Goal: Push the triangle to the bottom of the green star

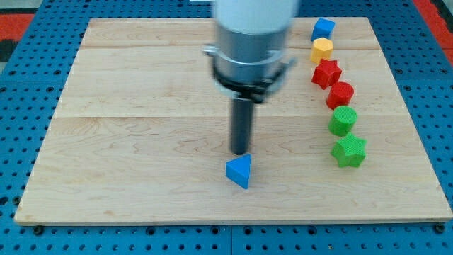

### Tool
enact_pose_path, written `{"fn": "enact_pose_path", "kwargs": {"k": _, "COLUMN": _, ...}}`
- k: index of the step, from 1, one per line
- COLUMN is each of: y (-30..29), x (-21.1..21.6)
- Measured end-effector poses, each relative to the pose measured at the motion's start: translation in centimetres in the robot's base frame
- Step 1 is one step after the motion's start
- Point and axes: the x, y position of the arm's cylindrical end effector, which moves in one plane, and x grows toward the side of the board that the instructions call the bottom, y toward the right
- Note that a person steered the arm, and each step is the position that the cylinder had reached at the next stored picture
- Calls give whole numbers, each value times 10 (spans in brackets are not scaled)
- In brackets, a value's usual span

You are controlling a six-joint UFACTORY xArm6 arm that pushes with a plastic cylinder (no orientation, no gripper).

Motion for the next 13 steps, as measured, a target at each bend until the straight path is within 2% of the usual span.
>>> {"fn": "enact_pose_path", "kwargs": {"k": 1, "y": -41, "x": 11}}
{"fn": "enact_pose_path", "kwargs": {"k": 2, "y": -8, "x": 51}}
{"fn": "enact_pose_path", "kwargs": {"k": 5, "y": 161, "x": 58}}
{"fn": "enact_pose_path", "kwargs": {"k": 6, "y": 168, "x": 86}}
{"fn": "enact_pose_path", "kwargs": {"k": 7, "y": 176, "x": 95}}
{"fn": "enact_pose_path", "kwargs": {"k": 8, "y": 132, "x": 105}}
{"fn": "enact_pose_path", "kwargs": {"k": 9, "y": 64, "x": 42}}
{"fn": "enact_pose_path", "kwargs": {"k": 11, "y": -79, "x": -121}}
{"fn": "enact_pose_path", "kwargs": {"k": 12, "y": -120, "x": -210}}
{"fn": "enact_pose_path", "kwargs": {"k": 13, "y": -125, "x": -287}}
